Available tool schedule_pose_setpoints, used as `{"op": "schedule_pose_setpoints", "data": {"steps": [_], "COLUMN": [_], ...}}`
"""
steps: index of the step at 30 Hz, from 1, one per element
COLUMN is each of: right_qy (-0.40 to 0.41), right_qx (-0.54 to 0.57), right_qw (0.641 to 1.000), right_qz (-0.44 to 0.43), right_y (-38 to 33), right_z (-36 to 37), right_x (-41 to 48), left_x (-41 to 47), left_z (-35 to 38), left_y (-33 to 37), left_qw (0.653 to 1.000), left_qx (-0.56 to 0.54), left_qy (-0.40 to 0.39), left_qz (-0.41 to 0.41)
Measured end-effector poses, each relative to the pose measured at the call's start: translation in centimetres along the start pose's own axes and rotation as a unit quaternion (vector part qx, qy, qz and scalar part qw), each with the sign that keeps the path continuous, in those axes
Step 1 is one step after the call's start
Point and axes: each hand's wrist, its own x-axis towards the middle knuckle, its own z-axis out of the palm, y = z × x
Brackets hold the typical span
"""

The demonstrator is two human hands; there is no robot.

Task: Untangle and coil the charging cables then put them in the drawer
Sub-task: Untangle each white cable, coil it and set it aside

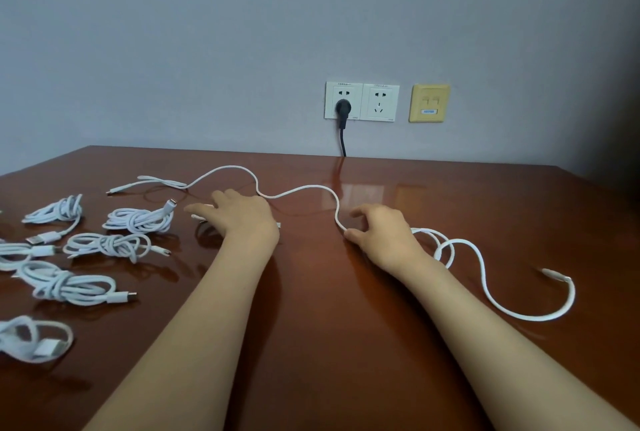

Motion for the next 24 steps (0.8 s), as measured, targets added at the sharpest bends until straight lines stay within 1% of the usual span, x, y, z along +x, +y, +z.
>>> {"op": "schedule_pose_setpoints", "data": {"steps": [3, 5, 9, 11, 13, 15, 18, 21, 24], "right_qy": [-0.018, -0.006, 0.038, 0.051, 0.055, 0.065, 0.107, 0.115, 0.059], "right_qx": [-0.067, -0.098, -0.07, -0.066, -0.085, -0.138, -0.231, -0.232, -0.193], "right_qw": [0.997, 0.991, 0.973, 0.966, 0.962, 0.957, 0.943, 0.956, 0.979], "right_qz": [0.04, 0.094, 0.216, 0.243, 0.254, 0.247, 0.213, 0.139, 0.042], "right_y": [-0.2, -0.1, 1.2, 1.8, 2.2, 2.2, 1.8, 1.2, 0.9], "right_z": [-0.3, -0.7, -1.8, -2.3, -2.5, -2.4, -2.2, -1.9, -0.9], "right_x": [-0.1, -0.1, 0.3, 0.4, 0.2, 0.1, 0.0, 0.0, 0.0], "left_x": [-0.2, -0.4, -0.8, -1.1, -1.2, -1.3, -1.3, -1.1, -0.9], "left_z": [0.0, -0.1, 0.1, 0.5, 1.0, 1.3, 1.6, 2.0, 2.3], "left_y": [0.9, 1.4, 2.1, 2.6, 3.1, 3.4, 3.5, 3.5, 3.6], "left_qw": [0.999, 0.996, 0.989, 0.983, 0.978, 0.974, 0.972, 0.969, 0.964], "left_qx": [-0.023, -0.049, -0.069, -0.074, -0.076, -0.075, -0.077, -0.086, -0.107], "left_qy": [0.034, 0.06, 0.092, 0.098, 0.094, 0.081, 0.073, 0.075, 0.068], "left_qz": [0.022, 0.046, 0.097, 0.134, 0.171, 0.197, 0.211, 0.218, 0.233]}}
